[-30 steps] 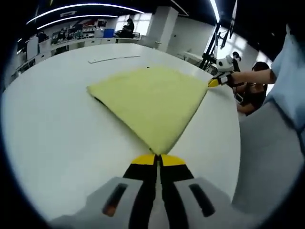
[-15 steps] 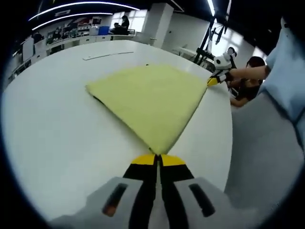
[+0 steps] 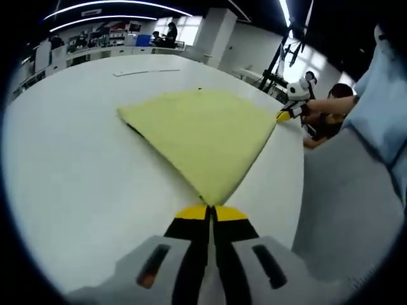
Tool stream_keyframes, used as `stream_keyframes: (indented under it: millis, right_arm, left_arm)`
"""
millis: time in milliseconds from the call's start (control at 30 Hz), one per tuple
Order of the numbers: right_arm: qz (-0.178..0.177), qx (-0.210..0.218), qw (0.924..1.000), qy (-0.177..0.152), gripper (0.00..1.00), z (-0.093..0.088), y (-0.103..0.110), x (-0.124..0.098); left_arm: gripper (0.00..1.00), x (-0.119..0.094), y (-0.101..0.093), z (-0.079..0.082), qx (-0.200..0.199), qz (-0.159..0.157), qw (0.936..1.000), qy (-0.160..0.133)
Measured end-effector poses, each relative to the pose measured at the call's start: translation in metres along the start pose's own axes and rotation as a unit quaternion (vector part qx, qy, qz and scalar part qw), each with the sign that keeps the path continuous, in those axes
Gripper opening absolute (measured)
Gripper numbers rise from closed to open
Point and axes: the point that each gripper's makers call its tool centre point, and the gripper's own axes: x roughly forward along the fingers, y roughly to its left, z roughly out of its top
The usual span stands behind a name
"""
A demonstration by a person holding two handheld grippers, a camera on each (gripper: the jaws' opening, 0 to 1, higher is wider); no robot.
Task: Fold the garment on the visible template until the final outline fits inside the template.
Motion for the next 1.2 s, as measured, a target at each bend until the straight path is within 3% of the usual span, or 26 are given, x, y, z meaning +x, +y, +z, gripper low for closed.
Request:
stream_keyframes:
  millis: [633, 833, 967, 1067, 1200]
  right_arm:
    - [-0.013, 0.011, 0.9998, -0.009, 0.00, 0.000, -0.004, 0.001]
    - [-0.011, 0.005, 0.9998, -0.015, 0.00, 0.004, -0.002, -0.005]
    - [-0.013, -0.003, 0.9996, -0.027, 0.00, 0.012, 0.000, -0.012]
    - [-0.021, -0.018, 0.9990, -0.036, 0.06, 0.020, 0.002, -0.017]
    - [-0.039, -0.028, 0.9977, -0.049, 0.31, 0.028, -0.001, -0.021]
  left_arm:
    - [0.01, -0.003, -0.001, -0.002, -0.026, 0.004, 0.9996, -0.015]
    - [0.00, -0.009, -0.002, -0.009, -0.027, 0.011, 0.9996, -0.006]
    - [0.13, -0.015, 0.001, -0.005, -0.032, 0.030, 0.9989, -0.018]
    - [0.26, -0.020, 0.005, 0.003, -0.022, 0.051, 0.9979, -0.032]
    - [0.47, -0.025, 0.008, 0.018, -0.023, 0.073, 0.9954, -0.057]
